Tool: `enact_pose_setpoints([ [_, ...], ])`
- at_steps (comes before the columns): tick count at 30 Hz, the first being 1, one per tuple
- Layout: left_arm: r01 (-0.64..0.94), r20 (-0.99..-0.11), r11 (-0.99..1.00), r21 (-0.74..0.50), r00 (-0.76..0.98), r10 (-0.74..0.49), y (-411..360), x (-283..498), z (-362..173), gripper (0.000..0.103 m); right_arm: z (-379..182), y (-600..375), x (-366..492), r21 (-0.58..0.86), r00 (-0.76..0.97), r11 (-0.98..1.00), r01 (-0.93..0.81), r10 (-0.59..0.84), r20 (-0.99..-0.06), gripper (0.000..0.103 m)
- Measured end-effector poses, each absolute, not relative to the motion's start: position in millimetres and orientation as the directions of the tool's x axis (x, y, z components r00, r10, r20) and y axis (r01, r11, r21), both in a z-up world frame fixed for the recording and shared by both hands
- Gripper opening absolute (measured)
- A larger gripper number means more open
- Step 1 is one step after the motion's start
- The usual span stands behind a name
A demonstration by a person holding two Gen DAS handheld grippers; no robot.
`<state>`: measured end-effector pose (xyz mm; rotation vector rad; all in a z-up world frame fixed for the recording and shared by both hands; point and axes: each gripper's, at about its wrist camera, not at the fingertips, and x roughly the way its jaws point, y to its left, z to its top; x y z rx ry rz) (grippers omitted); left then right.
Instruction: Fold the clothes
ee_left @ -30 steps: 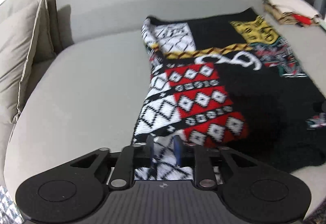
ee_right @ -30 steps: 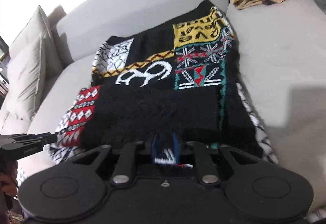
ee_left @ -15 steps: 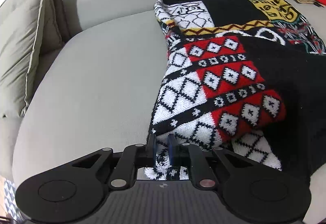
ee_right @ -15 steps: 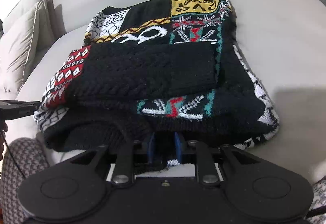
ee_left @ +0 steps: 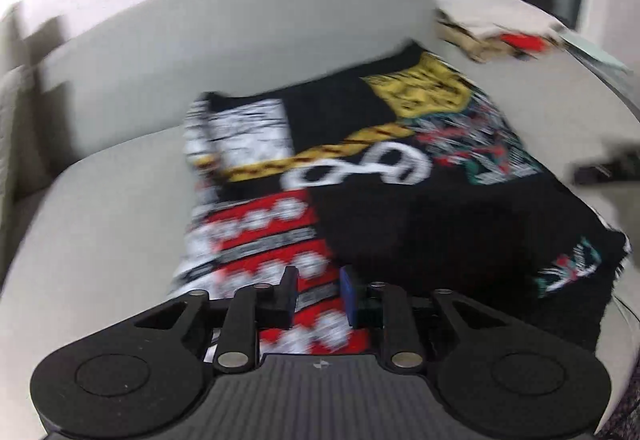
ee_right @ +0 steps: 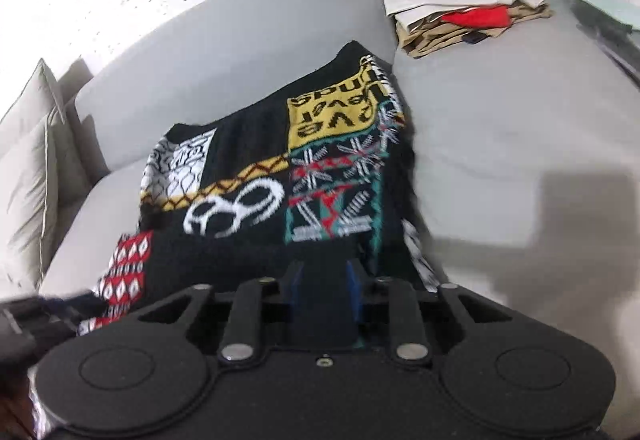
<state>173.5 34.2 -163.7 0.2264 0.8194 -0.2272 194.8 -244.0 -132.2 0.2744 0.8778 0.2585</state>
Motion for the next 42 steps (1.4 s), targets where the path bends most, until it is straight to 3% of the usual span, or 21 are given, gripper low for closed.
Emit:
enact_pose_setpoints([
  [3,0.338,-0.784,0.934,0.117,0.609,-0.122,11,187,-189,0.007,-149,-232,215,0.313,0.601,0.944,-0.106,0.312,-0.736,0.023],
  [7,0.332,-0.800,0.936,0.122,0.591,-0.105,5,188,-204,0.006,-188,-221,228,0.205,0.546,0.973,-0.110,0.232,-0.805,0.023],
  [14,0.297,-0.795,0.947,0.119,0.600,-0.088,9,169,-182,0.006,-162,-243,213,0.308,0.516,0.949,-0.062,0.295,-0.804,0.025],
  [21,0.362,-0.830,0.927,0.096,0.543,-0.127,11,112,-184,0.011,-143,-231,137,0.352,0.424,0.915,-0.197,0.403,-0.811,0.025],
  [26,0.351,-0.835,0.930,0.112,0.540,-0.103,7,110,-197,0.011,-169,-200,122,0.233,0.434,0.933,-0.273,0.336,-0.836,0.025],
  [30,0.324,-0.803,0.937,0.132,0.589,-0.091,16,104,-173,0.027,-144,-202,124,0.244,0.451,0.932,-0.268,0.345,-0.823,0.029],
  [33,0.265,-0.738,0.947,0.182,0.673,-0.046,26,101,-144,0.035,-108,-215,119,0.304,0.524,0.918,-0.254,0.395,-0.754,0.050],
  [37,0.169,-0.694,0.967,0.190,0.720,0.011,46,115,-106,0.052,-60,-229,123,0.338,0.615,0.910,-0.242,0.413,-0.671,0.070],
  [38,0.140,-0.694,0.974,0.177,0.719,0.022,52,122,-97,0.057,-49,-232,126,0.334,0.637,0.911,-0.241,0.408,-0.654,0.074],
  [40,0.094,-0.690,0.981,0.171,0.722,0.052,62,135,-82,0.078,-29,-236,135,0.335,0.670,0.913,-0.232,0.399,-0.626,0.081],
  [42,0.071,-0.688,0.983,0.171,0.722,0.067,69,156,-74,0.079,-18,-240,150,0.338,0.688,0.915,-0.219,0.390,-0.612,0.082],
])
